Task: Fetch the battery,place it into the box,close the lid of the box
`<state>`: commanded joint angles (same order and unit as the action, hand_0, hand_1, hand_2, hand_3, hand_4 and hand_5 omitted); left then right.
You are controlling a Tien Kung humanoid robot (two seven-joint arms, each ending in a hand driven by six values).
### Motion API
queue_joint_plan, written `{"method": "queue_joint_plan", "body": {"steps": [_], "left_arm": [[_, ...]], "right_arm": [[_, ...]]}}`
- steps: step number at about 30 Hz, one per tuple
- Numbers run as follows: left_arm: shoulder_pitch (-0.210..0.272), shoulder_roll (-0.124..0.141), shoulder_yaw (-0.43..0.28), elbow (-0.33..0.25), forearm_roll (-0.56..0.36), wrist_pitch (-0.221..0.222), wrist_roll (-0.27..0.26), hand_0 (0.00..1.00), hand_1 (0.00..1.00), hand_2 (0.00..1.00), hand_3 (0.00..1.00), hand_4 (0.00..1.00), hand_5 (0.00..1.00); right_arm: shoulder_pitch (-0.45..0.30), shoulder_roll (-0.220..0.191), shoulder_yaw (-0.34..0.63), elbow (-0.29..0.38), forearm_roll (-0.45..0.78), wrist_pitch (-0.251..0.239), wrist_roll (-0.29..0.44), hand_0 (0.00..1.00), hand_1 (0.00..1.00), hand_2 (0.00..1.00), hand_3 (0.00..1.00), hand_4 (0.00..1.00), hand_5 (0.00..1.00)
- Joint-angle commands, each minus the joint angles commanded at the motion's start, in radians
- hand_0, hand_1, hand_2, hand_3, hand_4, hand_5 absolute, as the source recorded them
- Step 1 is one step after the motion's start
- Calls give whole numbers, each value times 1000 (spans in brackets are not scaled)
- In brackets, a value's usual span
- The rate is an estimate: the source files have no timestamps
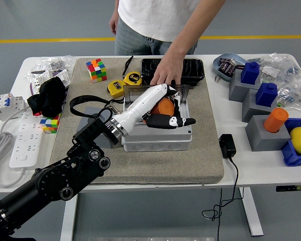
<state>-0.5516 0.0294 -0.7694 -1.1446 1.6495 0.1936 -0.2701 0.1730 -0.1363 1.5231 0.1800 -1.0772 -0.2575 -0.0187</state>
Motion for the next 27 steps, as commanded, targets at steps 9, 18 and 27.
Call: {"method": "queue_joint_plan", "body": {"steps": [9,18,27], "left_arm": [[-30,-29,4,113,-2,24,-33,35,2,2,2,987,649],[-44,-29,-10,186,12,49,-59,35,2,2,2,986,649],[-54,-29,-15,221,43,76,-74,37,2,2,2,985,651]], "right_arm": [[0,-1,-2,0,0,0,0,879,857,816,818,998,998],[1,-2,-7,0,0,-1,-2,879,856,816,818,998,998],[-1,-3,-15,0,4,-1,-4,878,856,815,817,998,998]]}}
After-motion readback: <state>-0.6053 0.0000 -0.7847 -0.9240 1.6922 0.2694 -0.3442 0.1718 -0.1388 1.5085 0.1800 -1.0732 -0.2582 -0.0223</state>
